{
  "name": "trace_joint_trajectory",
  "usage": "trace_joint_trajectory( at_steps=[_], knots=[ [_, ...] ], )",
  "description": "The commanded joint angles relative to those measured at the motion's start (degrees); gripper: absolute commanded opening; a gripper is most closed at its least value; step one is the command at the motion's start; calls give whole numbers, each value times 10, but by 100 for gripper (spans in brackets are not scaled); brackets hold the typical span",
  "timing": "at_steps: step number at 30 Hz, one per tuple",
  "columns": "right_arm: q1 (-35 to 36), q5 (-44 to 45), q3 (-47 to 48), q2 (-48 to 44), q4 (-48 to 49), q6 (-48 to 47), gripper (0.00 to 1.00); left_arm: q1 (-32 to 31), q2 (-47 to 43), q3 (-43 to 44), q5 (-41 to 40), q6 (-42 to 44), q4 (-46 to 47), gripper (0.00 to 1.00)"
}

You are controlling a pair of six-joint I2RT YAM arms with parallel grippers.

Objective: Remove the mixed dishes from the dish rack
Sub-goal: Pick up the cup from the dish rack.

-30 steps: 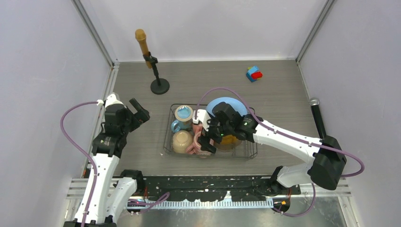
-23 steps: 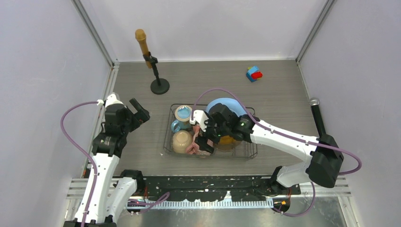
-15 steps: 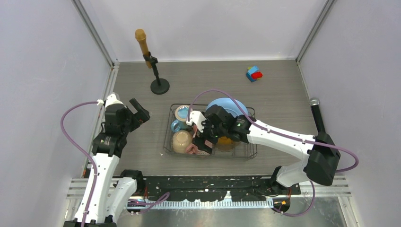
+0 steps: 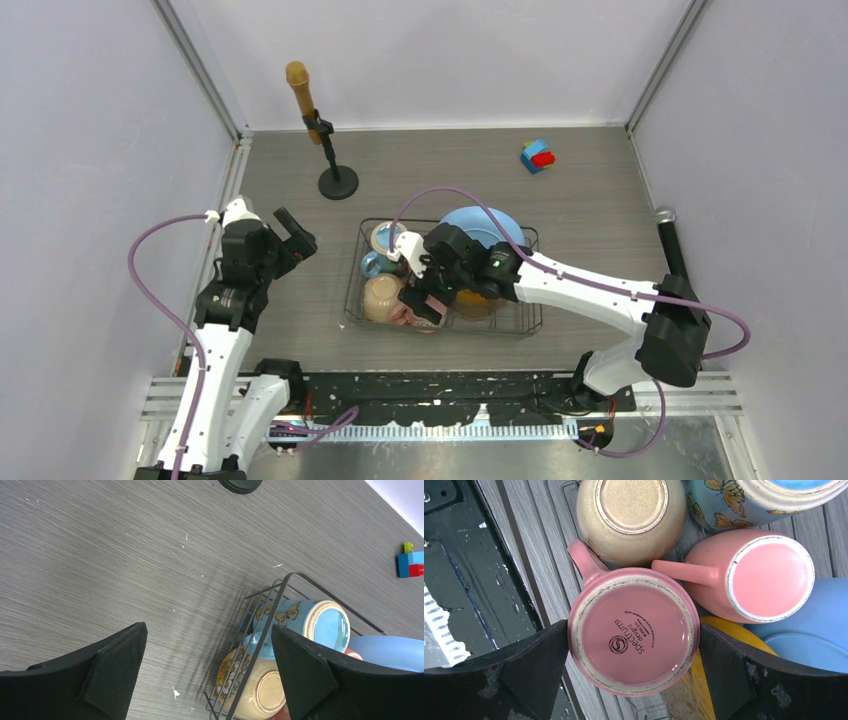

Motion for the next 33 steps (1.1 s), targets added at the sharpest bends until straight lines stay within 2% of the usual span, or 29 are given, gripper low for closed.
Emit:
trace_joint_trajectory(
  at_steps=[1, 13, 30, 33],
  knots=[
    [0, 52, 7, 37, -49, 83, 100, 2, 3, 3, 5, 5, 21, 99],
    [6, 54, 13, 56, -55, 137, 100, 2, 5, 8, 13, -1, 13, 99],
    [37, 123, 16, 90, -67, 118, 100, 2, 1, 7, 6, -1, 6, 99],
    [39, 131, 22, 90, -73, 114, 93, 2, 0, 8, 5, -2, 6, 99]
  ],
)
